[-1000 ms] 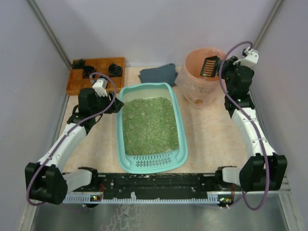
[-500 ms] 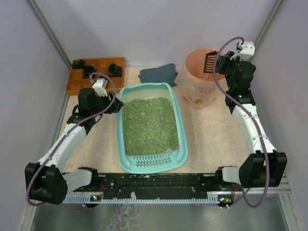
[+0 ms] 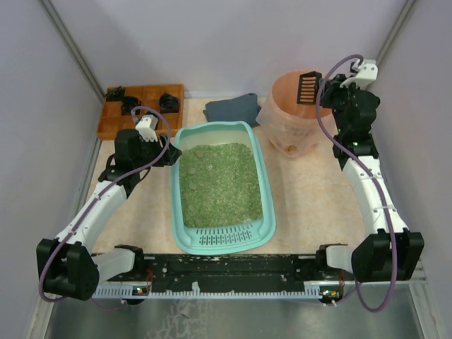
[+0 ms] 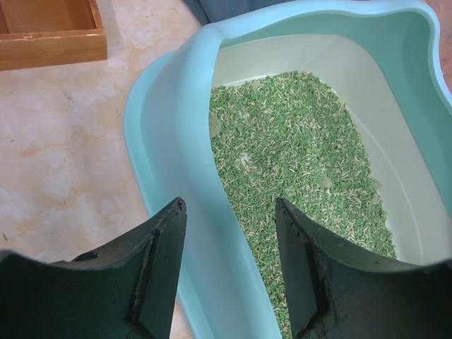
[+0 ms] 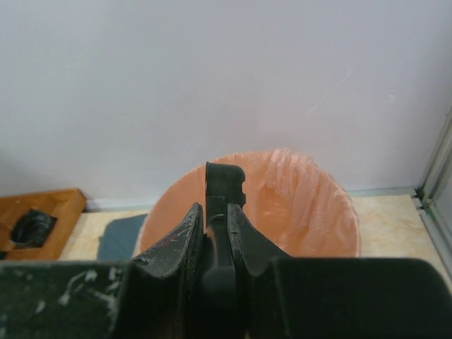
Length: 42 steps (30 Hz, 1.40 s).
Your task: Clean the litter box
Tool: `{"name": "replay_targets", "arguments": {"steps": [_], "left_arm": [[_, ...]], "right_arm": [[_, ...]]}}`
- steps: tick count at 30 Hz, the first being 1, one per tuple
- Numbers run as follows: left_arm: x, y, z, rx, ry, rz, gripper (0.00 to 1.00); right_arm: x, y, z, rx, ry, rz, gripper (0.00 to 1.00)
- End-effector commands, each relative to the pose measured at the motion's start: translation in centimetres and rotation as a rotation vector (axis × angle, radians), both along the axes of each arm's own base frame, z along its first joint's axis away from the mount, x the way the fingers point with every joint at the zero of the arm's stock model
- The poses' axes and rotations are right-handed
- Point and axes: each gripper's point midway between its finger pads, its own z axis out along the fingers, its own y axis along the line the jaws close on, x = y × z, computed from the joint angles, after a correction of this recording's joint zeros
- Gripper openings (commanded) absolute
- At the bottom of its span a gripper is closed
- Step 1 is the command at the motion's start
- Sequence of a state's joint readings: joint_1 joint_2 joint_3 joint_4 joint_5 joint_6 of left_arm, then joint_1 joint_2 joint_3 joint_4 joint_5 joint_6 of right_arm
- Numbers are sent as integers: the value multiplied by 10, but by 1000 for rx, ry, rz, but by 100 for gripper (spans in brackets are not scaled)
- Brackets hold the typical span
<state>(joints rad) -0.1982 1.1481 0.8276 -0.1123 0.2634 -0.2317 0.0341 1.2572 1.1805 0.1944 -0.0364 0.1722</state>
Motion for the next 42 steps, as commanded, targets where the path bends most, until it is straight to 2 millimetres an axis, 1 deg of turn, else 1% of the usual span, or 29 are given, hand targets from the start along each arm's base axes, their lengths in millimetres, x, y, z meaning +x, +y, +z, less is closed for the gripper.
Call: {"name": "replay_targets", "arguments": {"steps": [1,3,6,7,9,11,13,16,18,22,28,30,34,39,42], "left_arm": [[1,1,9,-13,-20,0,59],[1,1,10,-16,-22,0,59],[1,1,11,-23,-22,-1,59],[1,0,11,-25,-21,-4,59],[1,-1,10,-29,-16,-9,59],[1,-1,9,-32,-12,-11,59],[1,-1,9,-34,-8,-11,59],[1,-1,9,-34,-7,-11,59],[0,0,9,-32,-9,-8,59],[1,1,8,-29,-7,-2,59],[2,0,4,-27,11,-5,59],[2,0,3,-28,13,-6,59],[2,-1,1,-29,21,-10,59],[3,-3,-2,-32,37,-18,59],[3,-3,-4,-31,45,-21,59]], "right_arm": [[-39,7,92,158,-229,57,0],[-50,17,103,227,-256,122,0],[-62,35,112,346,-262,235,0],[-64,43,112,388,-248,285,0],[-67,63,104,468,-193,384,0],[-72,90,94,538,-161,490,0],[-73,115,75,561,-109,523,0],[-71,151,48,513,-29,525,0],[-69,169,30,489,32,513,0],[-66,192,-9,474,163,503,0],[-71,232,-59,394,319,548,0],[-70,240,-78,350,380,542,0],[-64,251,-115,281,487,531,0],[-46,256,-147,226,575,462,0],[-33,261,-161,199,617,416,0]]}}
